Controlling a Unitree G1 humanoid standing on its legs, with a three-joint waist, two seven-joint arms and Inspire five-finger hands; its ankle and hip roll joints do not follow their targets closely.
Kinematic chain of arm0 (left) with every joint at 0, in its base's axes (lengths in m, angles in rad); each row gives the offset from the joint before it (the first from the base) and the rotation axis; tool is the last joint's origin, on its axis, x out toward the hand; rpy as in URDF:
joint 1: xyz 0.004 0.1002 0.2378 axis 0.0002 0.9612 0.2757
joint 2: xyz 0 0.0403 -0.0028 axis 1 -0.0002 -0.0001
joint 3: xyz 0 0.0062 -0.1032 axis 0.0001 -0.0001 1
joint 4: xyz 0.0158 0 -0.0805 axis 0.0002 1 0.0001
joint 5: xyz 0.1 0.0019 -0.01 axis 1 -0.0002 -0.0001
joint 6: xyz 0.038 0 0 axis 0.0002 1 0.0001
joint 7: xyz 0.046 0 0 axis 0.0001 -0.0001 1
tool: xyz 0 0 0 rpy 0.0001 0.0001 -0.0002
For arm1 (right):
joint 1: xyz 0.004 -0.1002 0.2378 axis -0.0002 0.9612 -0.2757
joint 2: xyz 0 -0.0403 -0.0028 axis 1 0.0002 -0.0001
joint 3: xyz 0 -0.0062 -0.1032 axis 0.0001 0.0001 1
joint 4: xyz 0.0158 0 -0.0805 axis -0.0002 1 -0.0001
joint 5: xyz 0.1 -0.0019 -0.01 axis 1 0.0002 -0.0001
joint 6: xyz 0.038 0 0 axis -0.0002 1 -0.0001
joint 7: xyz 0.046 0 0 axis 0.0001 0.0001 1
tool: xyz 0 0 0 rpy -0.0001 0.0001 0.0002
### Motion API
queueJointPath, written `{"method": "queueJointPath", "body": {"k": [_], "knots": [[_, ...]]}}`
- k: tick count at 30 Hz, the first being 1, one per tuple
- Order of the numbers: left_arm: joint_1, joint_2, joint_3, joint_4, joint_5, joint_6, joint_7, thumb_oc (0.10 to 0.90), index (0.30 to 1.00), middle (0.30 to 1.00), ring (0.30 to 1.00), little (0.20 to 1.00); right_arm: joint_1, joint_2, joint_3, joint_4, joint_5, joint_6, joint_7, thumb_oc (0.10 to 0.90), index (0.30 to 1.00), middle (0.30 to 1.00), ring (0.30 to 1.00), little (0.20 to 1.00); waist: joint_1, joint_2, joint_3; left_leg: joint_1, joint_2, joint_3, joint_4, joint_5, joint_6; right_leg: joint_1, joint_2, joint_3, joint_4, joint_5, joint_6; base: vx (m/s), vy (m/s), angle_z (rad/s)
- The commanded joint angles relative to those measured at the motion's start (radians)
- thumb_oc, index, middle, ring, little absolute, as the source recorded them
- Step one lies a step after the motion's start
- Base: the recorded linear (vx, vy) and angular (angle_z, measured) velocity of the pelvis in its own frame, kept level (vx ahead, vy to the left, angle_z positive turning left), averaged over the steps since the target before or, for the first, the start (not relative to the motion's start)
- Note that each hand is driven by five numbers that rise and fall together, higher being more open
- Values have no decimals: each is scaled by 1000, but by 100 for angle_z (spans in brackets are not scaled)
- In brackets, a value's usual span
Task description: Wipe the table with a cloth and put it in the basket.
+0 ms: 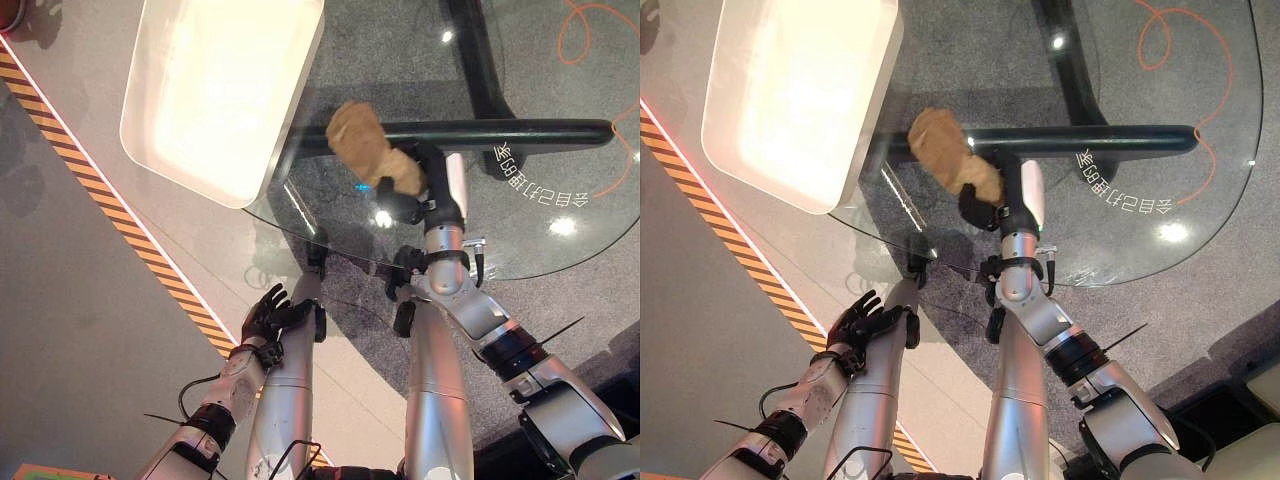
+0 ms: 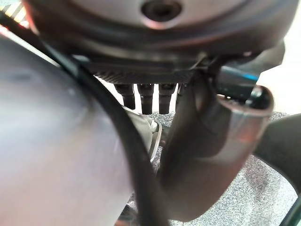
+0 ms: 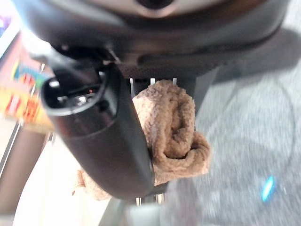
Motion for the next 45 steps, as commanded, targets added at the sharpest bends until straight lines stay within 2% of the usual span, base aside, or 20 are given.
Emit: {"method": "queueJointPath", "body": {"k": [1,4,9,10,11,12,13,19,27,35,38,40,41,45], "knots": [[136,-43,-28,-22,-15,-7,-14,800,900,900,900,900,-6,-71,-101,-71,-47,-17,-144,100,300,300,300,200,-17,20,-18,-19,-19,82,196,-213,33,-3,51,-18,-188,158,48,0,0,0],[141,-39,-24,-19,-17,-11,-19,800,900,900,900,900,-13,-97,-137,-46,-34,1,-199,100,300,300,300,200,-17,18,-18,-23,-19,79,201,-218,34,-6,53,-16,-184,158,48,0,0,0],[151,-30,-17,-15,-20,-14,-35,800,900,900,900,900,-28,-140,-209,-5,18,-32,-323,100,300,300,300,200,-18,18,-18,-24,-22,76,198,-222,36,-6,59,-13,-190,160,50,-12,-3,-3],[133,-28,-11,-18,-21,-15,-33,800,900,900,900,900,-42,-145,-220,-6,19,-35,-335,100,300,300,300,200,-22,15,-18,-57,-25,83,187,-189,41,-35,55,-18,-207,192,43,-3,0,-7],[155,-28,-19,-22,-23,-15,-31,800,900,900,900,900,-16,-147,-241,1,34,-50,-373,100,300,300,300,200,-20,18,-18,-24,-23,77,195,-223,37,-5,62,-11,-195,161,51,-3,1,-8],[156,-27,-19,-25,-25,-16,-29,800,900,900,900,900,-11,-150,-253,6,43,-60,-400,100,300,300,300,200,-21,18,-18,-24,-24,77,194,-224,38,-5,63,-10,-197,162,51,-6,5,-9],[139,-25,-11,-27,-28,-21,-32,800,900,900,900,900,-23,-158,-273,6,53,-69,-424,100,300,300,300,200,-26,17,-18,-59,-28,84,182,-189,44,-37,60,-14,-214,195,43,-60,9,-8],[144,-21,-8,-39,-39,-32,-35,800,900,900,900,900,11,-168,-337,18,104,-125,-562,100,300,300,300,200,-34,22,-18,-59,-30,90,173,-188,45,-37,65,-6,-228,200,45,-17,13,-4],[150,-18,-14,-49,-48,-34,-35,800,900,900,900,900,31,-159,-383,33,132,-211,-636,100,300,300,300,200,-38,27,-18,-53,-35,90,157,-182,44,-28,71,-2,-251,209,45,-5,2,-4],[145,-24,-8,-54,-45,-31,-35,800,900,900,900,900,17,-154,-355,-3,102,-194,-545,100,300,300,300,200,-38,28,-18,-43,-38,91,142,-174,43,-18,73,0,-266,212,44,0,0,0],[141,-25,-6,-52,-44,-28,-33,800,900,900,900,900,2,-152,-327,-31,59,-170,-475,100,300,300,300,200,-37,29,-18,-39,-40,92,137,-171,41,-15,73,-1,-269,212,44,0,0,0],[144,-27,2,-50,-39,-26,-35,800,900,900,900,900,-2,-145,-304,-64,33,-140,-395,100,300,300,300,200,-36,28,-18,-37,-40,92,134,-170,41,-13,73,-1,-269,210,44,0,0,0],[144,-27,2,-50,-39,-26,-35,800,900,900,900,900,-2,-145,-304,-64,33,-140,-395,100,300,300,300,200,-37,28,-18,-37,-40,92,134,-170,41,-13,73,-1,-269,210,44,0,0,0],[143,-32,18,-52,-24,-26,-38,800,900,900,900,900,13,-121,-238,-114,-60,-108,-172,100,300,300,300,200,-37,23,-18,-39,-42,95,132,-167,39,-15,71,-4,-268,208,44,0,0,0]]}}
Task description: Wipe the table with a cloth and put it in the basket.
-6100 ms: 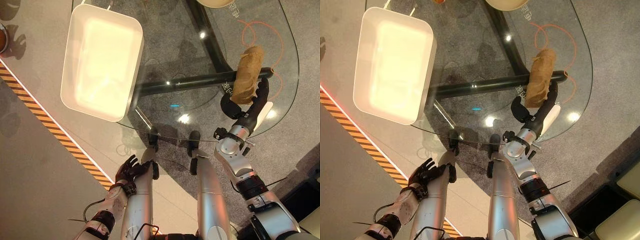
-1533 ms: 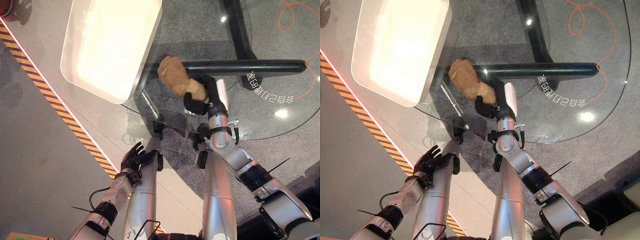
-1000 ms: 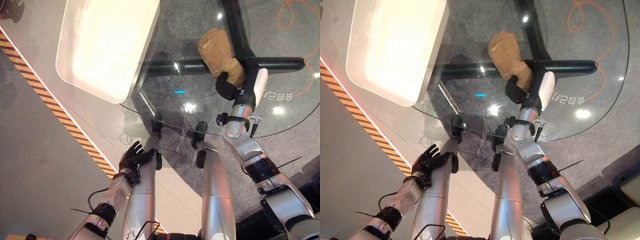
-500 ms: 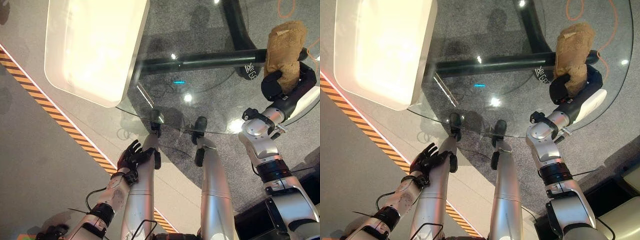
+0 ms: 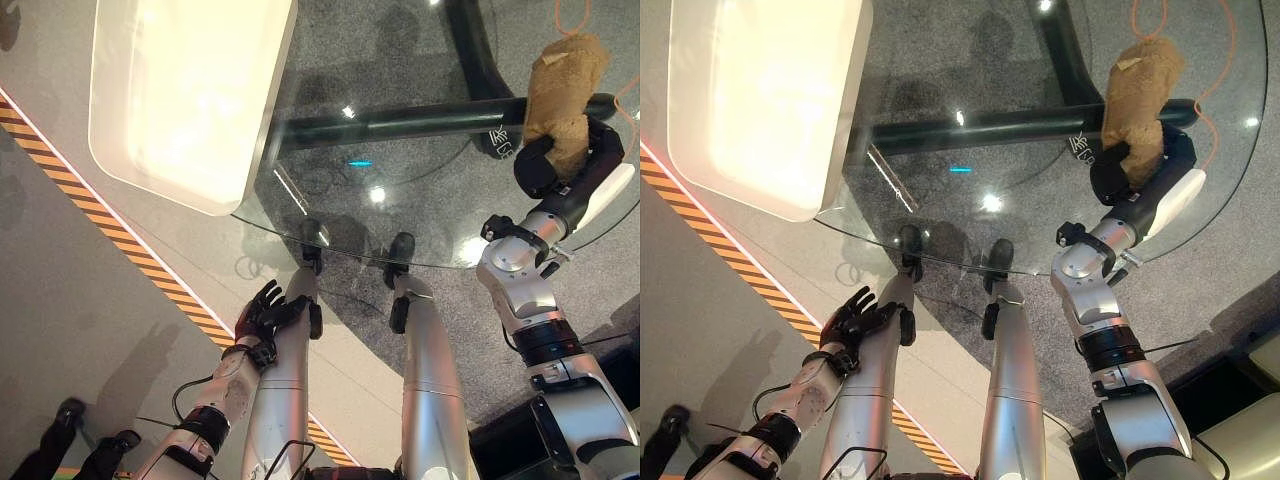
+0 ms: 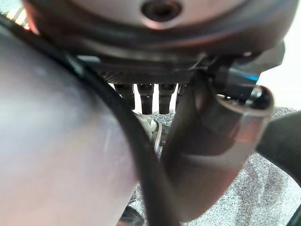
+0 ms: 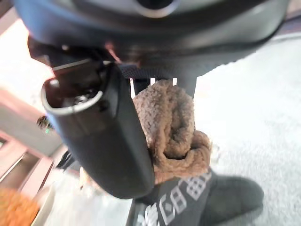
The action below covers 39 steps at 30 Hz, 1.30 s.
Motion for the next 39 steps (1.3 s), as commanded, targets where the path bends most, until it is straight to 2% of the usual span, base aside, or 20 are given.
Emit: {"method": "queueJointPath", "body": {"k": [1,4,5,8,9,10,11,12,20,31,39], "knots": [[121,-61,7,-31,13,-5,-17,800,900,900,900,900,6,-84,49,-200,-197,-35,168,100,300,300,300,200,-12,42,-20,-6,-46,44,141,-156,17,28,56,-60,-226,177,20,0,0,0],[121,-62,13,-33,20,-6,-24,800,900,900,900,900,7,-82,77,-209,-200,-37,227,100,300,300,300,200,-11,42,-20,-5,-45,46,142,-155,17,28,55,-62,-224,174,19,0,0,0],[122,-59,16,-30,24,-13,-37,800,900,900,900,900,13,-81,100,-207,-204,-61,292,100,300,300,300,200,-11,42,-20,-5,-44,47,142,-155,15,28,53,-64,-223,174,19,0,0,0],[122,-55,16,-33,25,-17,-41,800,900,900,900,900,30,-69,135,-216,-223,-84,377,100,300,300,300,200,-10,41,-20,-5,-44,47,144,-155,14,28,50,-69,-219,172,20,13,1,1],[141,-55,10,-33,25,-17,-42,800,900,900,900,900,51,-64,145,-216,-226,-89,392,100,300,300,300,200,-6,43,-20,29,-40,41,153,-188,9,58,54,-65,-204,139,28,41,1,1],[141,-54,10,-35,26,-15,-42,800,900,900,900,900,55,-61,160,-223,-231,-91,427,100,300,300,300,200,-6,42,-20,28,-40,41,154,-188,9,57,52,-66,-203,139,29,0,0,0],[120,-52,18,-36,26,-10,-41,800,900,900,900,900,39,-64,172,-227,-230,-101,464,100,300,300,300,200,-9,40,-20,-7,-43,48,146,-154,14,26,46,-72,-215,171,22,0,0,0],[138,-52,11,-34,27,-7,-41,800,900,900,900,900,58,-61,185,-227,-226,-106,485,100,300,300,300,200,-5,42,-20,28,-40,41,155,-187,8,57,50,-69,-201,139,29,0,0,0],[132,-38,0,-32,24,4,-47,800,900,900,900,900,39,-71,296,-246,-167,-139,668,100,300,300,300,200,4,44,-20,29,-39,44,154,-183,3,59,41,-80,-201,138,32,4,-2,2],[114,-24,-19,-39,1,11,-38,800,900,900,900,900,7,-87,378,-251,-60,-138,789,100,300,300,300,200,13,45,-20,27,-41,43,157,-179,3,57,33,-91,-197,136,31,0,0,0],[104,-20,-25,-51,-25,3,-41,800,900,900,900,900,10,-87,365,-239,-39,-143,735,100,300,300,300,200,12,42,-20,27,-38,42,164,-179,4,56,30,-92,-189,137,31,0,-2,1]]}}
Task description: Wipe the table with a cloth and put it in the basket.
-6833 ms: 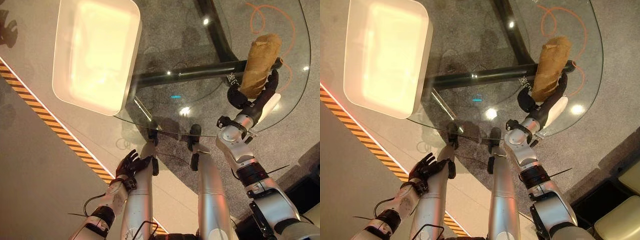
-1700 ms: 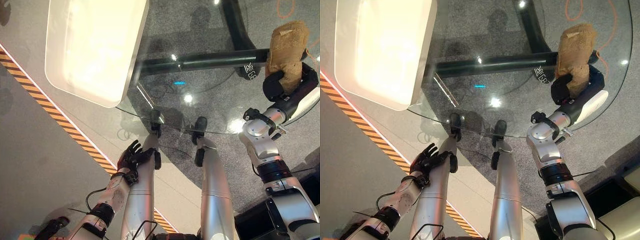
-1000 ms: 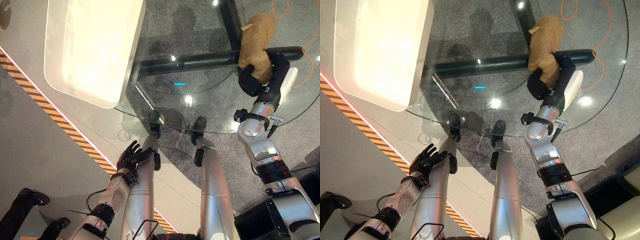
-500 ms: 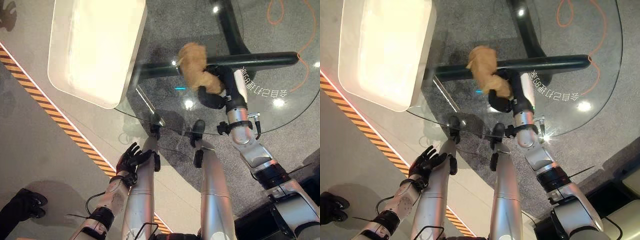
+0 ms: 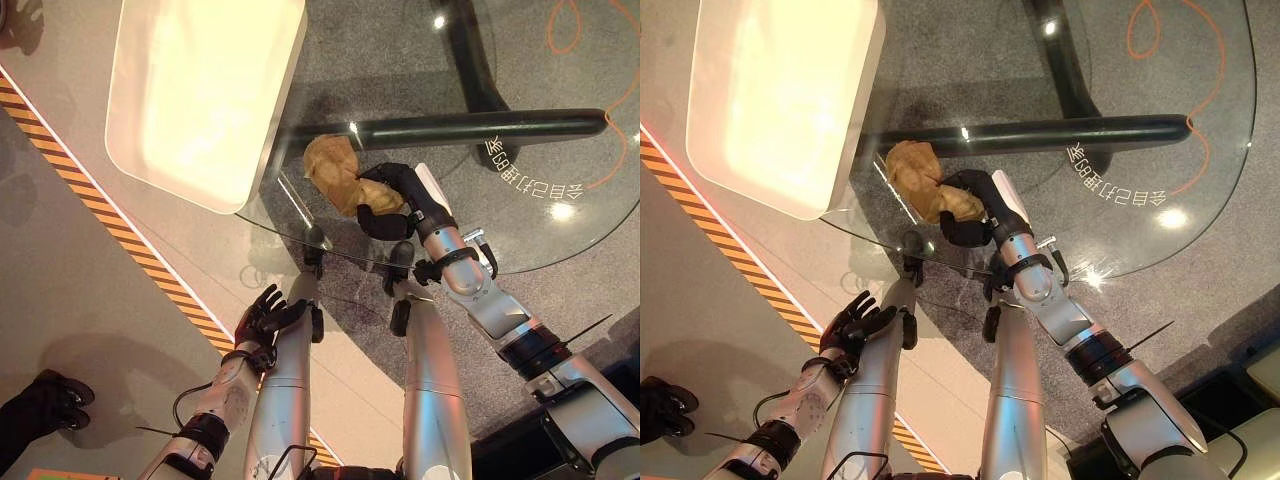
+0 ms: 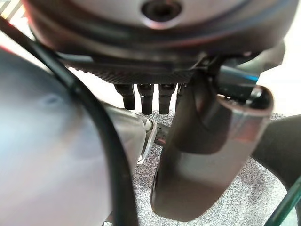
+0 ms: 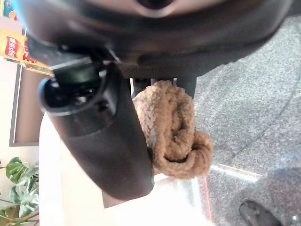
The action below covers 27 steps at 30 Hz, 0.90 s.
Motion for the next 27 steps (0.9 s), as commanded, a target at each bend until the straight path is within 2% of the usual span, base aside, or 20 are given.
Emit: {"method": "queueJointPath", "body": {"k": [1,10,15,16,17,18,19,22,24,27], "knots": [[69,-8,-47,-43,-53,-5,-18,800,900,900,900,900,18,-9,3,-147,23,-116,-56,100,300,300,300,200,-7,27,-20,-17,-42,72,197,-201,30,17,34,-57,-208,151,46,0,0,0],[104,15,-25,-138,-83,-52,-49,800,900,900,900,900,85,9,-86,-160,14,-139,-102,100,300,300,300,200,-11,21,-20,26,-42,71,189,-208,34,61,37,-61,-218,149,44,-6,-7,1],[145,36,1,-193,-96,-51,-65,800,900,900,900,900,128,3,-123,-179,-2,-145,-87,100,300,300,300,200,-7,15,-20,76,-43,68,170,-205,35,117,39,-72,-230,144,41,-38,-32,3],[129,39,11,-197,-96,-50,-68,800,900,900,900,900,113,-1,-129,-181,-4,-145,-85,100,300,300,300,200,-11,11,-20,46,-47,74,158,-170,41,91,34,-77,-245,175,33,-89,-35,0],[140,43,15,-209,-101,-52,-77,800,900,900,900,900,124,-3,-136,-186,-8,-147,-83,100,300,300,300,200,-11,10,-20,58,-47,74,154,-170,40,105,34,-80,-247,173,32,-32,-38,2],[171,49,11,-223,-112,-48,-87,800,900,900,900,900,154,-3,-136,-188,-9,-152,-81,100,300,300,300,200,-6,11,-20,106,-43,68,157,-202,33,150,38,-79,-236,140,40,-26,-32,3],[154,50,18,-224,-112,-48,-87,800,900,900,900,900,137,-6,-140,-189,-9,-152,-81,100,300,300,300,200,-10,9,-20,73,-46,74,148,-169,39,121,33,-84,-250,171,32,-42,-46,3],[188,65,35,-269,-138,-40,-127,800,900,900,900,900,169,-4,-164,-196,-14,-165,-70,100,300,300,300,200,-6,5,-20,113,-47,73,133,-170,39,166,34,-91,-257,164,31,-49,-28,2],[203,71,43,-295,-143,-63,-124,800,900,900,900,900,183,0,-175,-201,-8,-169,-71,100,300,300,300,200,-3,3,-20,131,-48,73,128,-171,41,186,35,-95,-259,161,30,-32,-34,-3],[222,82,60,-346,-159,-48,-137,800,900,900,900,900,209,4,-191,-222,30,-175,-69,100,300,300,300,200,1,-2,-20,161,-49,69,119,-172,41,220,36,-98,-266,154,31,-29,-41,0]]}}
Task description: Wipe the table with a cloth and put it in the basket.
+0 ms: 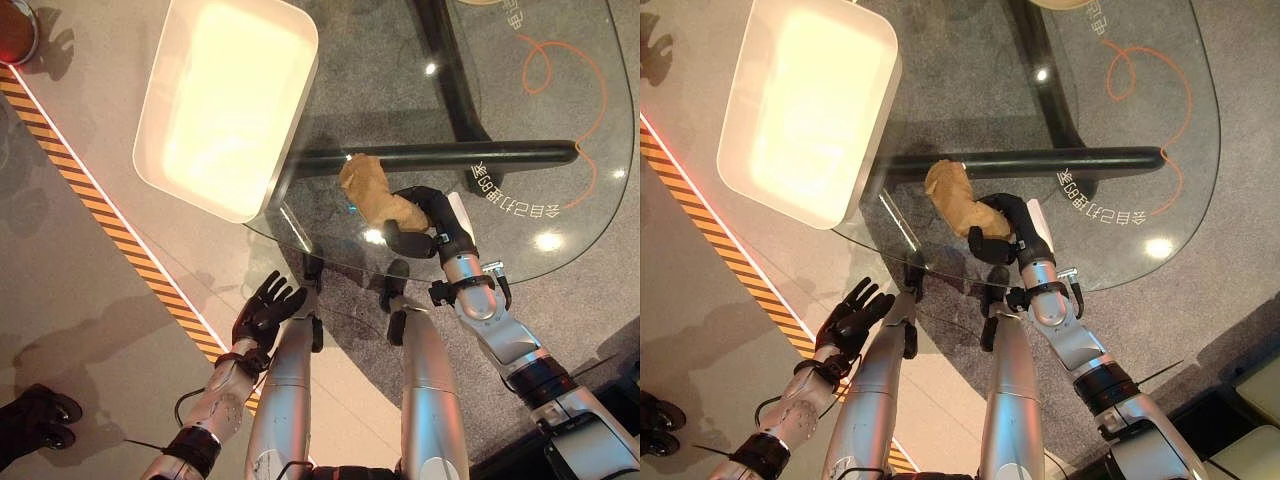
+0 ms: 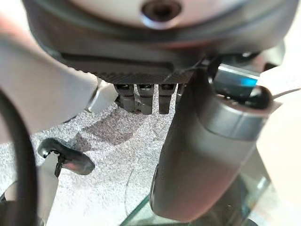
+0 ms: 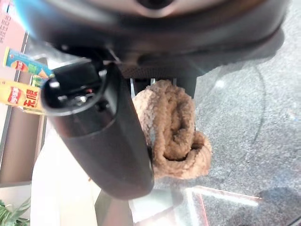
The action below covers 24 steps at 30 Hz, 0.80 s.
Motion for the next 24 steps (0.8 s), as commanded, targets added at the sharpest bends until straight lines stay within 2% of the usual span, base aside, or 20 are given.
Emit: {"method": "queueJointPath", "body": {"k": [1,7,13,19,21,24], "knots": [[111,43,20,-137,-26,-20,-37,800,900,900,900,900,12,-18,-59,-219,37,-160,5,100,300,300,300,200,7,1,-22,25,-47,90,156,-182,40,71,38,-70,-225,158,31,-17,-31,1],[150,48,27,-251,-105,31,-90,800,900,900,900,900,62,2,-98,-252,105,-194,12,100,300,300,300,200,13,-6,-22,75,-49,91,137,-185,47,123,40,-76,-243,158,32,0,0,0],[185,50,45,-338,-172,42,-94,800,900,900,900,900,110,25,-132,-324,199,-229,49,100,300,300,300,200,12,-14,-22,99,-49,96,128,-187,51,149,43,-73,-256,161,33,0,0,0],[217,47,59,-410,-257,64,-192,800,900,900,900,900,158,43,-156,-394,291,-278,156,100,300,300,300,200,9,-18,-22,111,-47,103,116,-186,55,161,48,-68,-268,164,34,0,0,0],[218,43,62,-448,-311,70,-230,800,900,900,900,900,179,54,-163,-432,316,-313,215,100,300,300,300,200,5,-25,-22,112,-46,109,116,-188,57,162,50,-67,-268,166,35,0,0,0],[213,39,66,-477,-349,85,-261,800,900,900,900,900,188,56,-175,-475,324,-324,241,100,300,300,300,200,1,-35,-22,116,-46,113,112,-187,58,166,56,-63,-275,170,35,0,0,0]]}}
